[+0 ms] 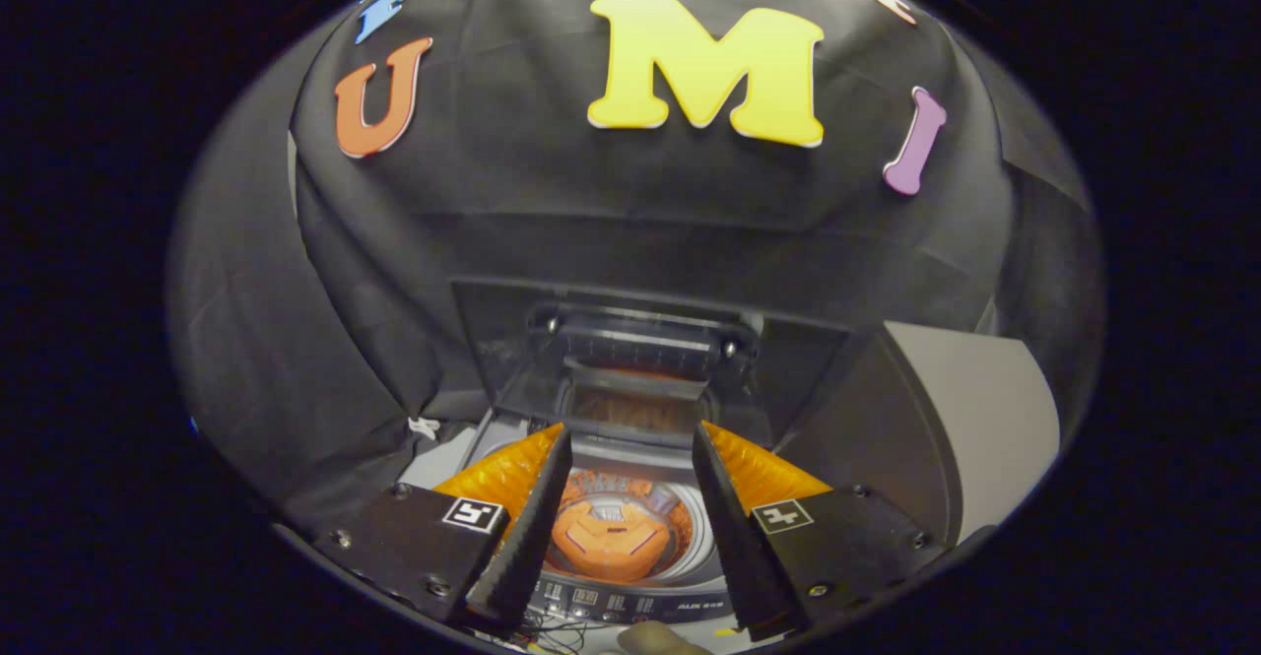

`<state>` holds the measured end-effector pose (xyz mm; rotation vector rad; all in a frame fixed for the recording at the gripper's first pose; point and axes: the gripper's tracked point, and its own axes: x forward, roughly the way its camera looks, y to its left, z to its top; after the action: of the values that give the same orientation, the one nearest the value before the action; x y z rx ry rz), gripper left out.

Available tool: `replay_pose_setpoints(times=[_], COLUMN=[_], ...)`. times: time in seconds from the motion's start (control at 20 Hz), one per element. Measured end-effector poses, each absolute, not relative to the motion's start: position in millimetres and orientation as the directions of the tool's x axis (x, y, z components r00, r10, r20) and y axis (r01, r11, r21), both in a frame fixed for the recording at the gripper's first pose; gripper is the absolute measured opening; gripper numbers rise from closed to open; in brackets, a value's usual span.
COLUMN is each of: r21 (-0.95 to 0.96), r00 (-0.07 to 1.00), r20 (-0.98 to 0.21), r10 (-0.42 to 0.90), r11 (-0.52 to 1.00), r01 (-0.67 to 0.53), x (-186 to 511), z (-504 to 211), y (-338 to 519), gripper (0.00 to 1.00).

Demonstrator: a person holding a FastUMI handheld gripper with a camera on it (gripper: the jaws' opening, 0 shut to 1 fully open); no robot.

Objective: Put the clothes into the washing machine and then close the washing machine lid.

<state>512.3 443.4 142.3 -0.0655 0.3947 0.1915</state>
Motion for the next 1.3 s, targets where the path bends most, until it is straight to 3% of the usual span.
replay_pose_setpoints(times=[0.7,0.95,1.3], r21=[-0.019,-0.021,0.044], r00=[0.956,0.951,0.907], r20=[-0.262,-0.277,-0.394], r10=[0.135,0.135,0.149], r11=[0.989,0.989,0.989], r01=[-0.145,-0.146,-0.143], x=[597,625,653], z=[223,222,186], y=[446,454,461], gripper=[0.81,0.81,0.81])
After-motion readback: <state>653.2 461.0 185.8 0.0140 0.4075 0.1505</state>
